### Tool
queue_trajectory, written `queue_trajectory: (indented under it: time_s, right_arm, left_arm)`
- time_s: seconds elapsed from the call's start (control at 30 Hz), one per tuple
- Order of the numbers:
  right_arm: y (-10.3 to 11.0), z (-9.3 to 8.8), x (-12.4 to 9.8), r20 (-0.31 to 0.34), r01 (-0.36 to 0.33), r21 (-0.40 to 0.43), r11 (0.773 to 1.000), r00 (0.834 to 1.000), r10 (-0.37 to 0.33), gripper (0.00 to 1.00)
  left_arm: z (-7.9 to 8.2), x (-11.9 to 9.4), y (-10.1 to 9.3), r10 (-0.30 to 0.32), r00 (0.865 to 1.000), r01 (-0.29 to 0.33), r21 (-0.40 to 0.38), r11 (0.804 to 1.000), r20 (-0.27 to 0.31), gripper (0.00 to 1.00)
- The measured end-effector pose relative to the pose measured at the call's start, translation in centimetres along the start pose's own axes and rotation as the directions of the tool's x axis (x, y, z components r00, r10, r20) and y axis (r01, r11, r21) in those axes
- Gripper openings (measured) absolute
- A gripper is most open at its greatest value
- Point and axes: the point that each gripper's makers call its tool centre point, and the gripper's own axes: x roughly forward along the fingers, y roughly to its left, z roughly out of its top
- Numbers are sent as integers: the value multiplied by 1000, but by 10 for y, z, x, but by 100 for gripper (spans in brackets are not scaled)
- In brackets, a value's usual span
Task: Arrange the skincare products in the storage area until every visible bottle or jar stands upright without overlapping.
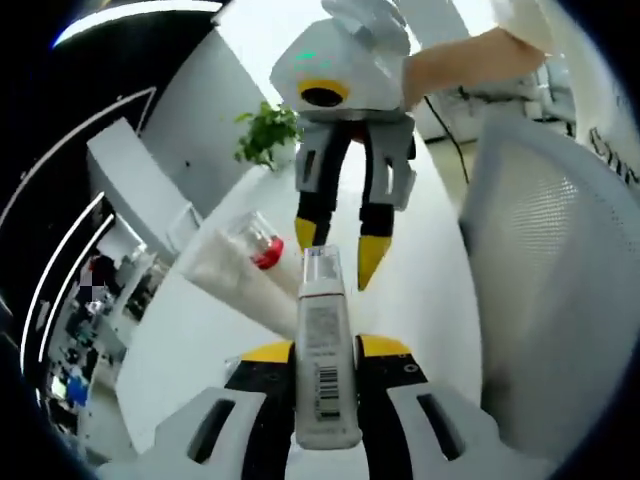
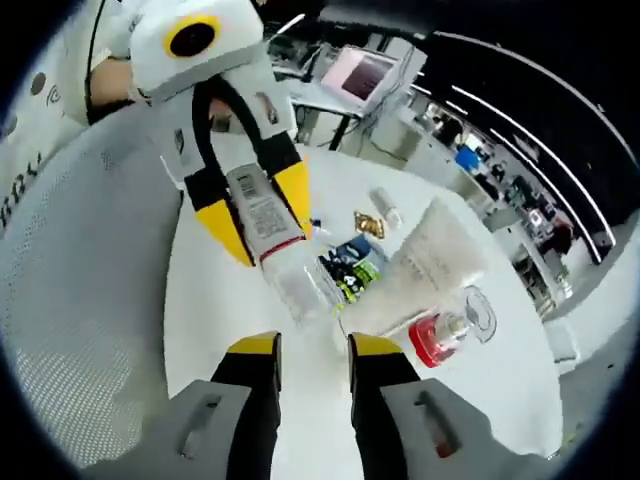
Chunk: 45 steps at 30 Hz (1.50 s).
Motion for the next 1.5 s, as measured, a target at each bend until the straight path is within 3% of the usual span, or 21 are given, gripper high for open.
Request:
queue_trajectory:
  time_s: [0.1,0.17,0.2,0.27,0.43,0.57,0.67,0.7,0.9,1.0,1.07,1.1,1.17,1.23,1.27,1.33,1.43,1.5]
  right_arm:
    - [2,-12,-2,-9,8,61,998,1000,-7,25]
    - [9,-13,-2,32,-25,179,984,999,19,25]
    - [16,-9,-4,95,-75,252,965,994,52,26]
    - [16,-2,-8,186,-109,376,920,982,40,27]
    - [10,-5,-15,238,-120,497,859,971,-2,27]
    - [5,13,-24,378,-217,620,754,925,-45,29]
    - [2,27,-28,461,-275,649,709,884,-79,33]
    - [3,33,-29,486,-307,667,679,870,-85,33]
    - [2,51,-34,578,-410,706,578,805,-135,30]
    - [0,55,-33,595,-431,721,543,786,-167,29]
    - [0,56,-32,606,-452,729,514,775,-180,29]
    - [-1,56,-32,608,-454,731,510,772,-184,28]
    - [-3,58,-32,622,-478,738,477,756,-206,27]
    - [-4,58,-32,628,-485,740,466,747,-218,25]
    - [-6,59,-33,631,-483,740,469,740,-232,23]
    - [-6,59,-33,630,-484,739,468,742,-229,23]
    - [-8,60,-36,647,-509,734,450,725,-236,24]
    - [-9,60,-37,649,-510,733,451,722,-239,24]
  left_arm:
    - [3,0,3,-4,999,8,-85,996,36,17]
    - [4,-1,5,-2,998,11,-132,991,65,17]
    - [4,-2,6,-2,998,12,-145,989,67,17]
    - [2,-3,6,6,998,3,-151,988,59,17]
    - [3,-2,2,-8,997,25,-212,977,82,17]
    - [6,0,3,-8,994,38,-285,958,106,17]
    - [11,1,1,-17,991,59,-317,947,134,17]
    - [13,0,0,-17,989,65,-331,942,144,17]
    - [20,0,0,-12,982,85,-390,917,187,17]
    - [22,0,-1,-8,982,84,-397,914,190,17]
    - [25,1,-4,-13,978,104,-432,896,208,17]
    - [27,0,-4,-12,976,108,-439,892,216,17]
    - [29,-1,-5,-16,973,120,-447,887,231,17]
    - [37,-2,-9,-26,964,155,-475,866,266,17]
    - [38,-2,-10,-32,962,165,-480,862,272,17]
    - [37,-1,-10,-30,964,157,-475,866,264,17]
    - [41,-2,-10,-38,954,191,-507,841,297,17]
    - [41,-2,-10,-42,954,195,-505,841,297,17]
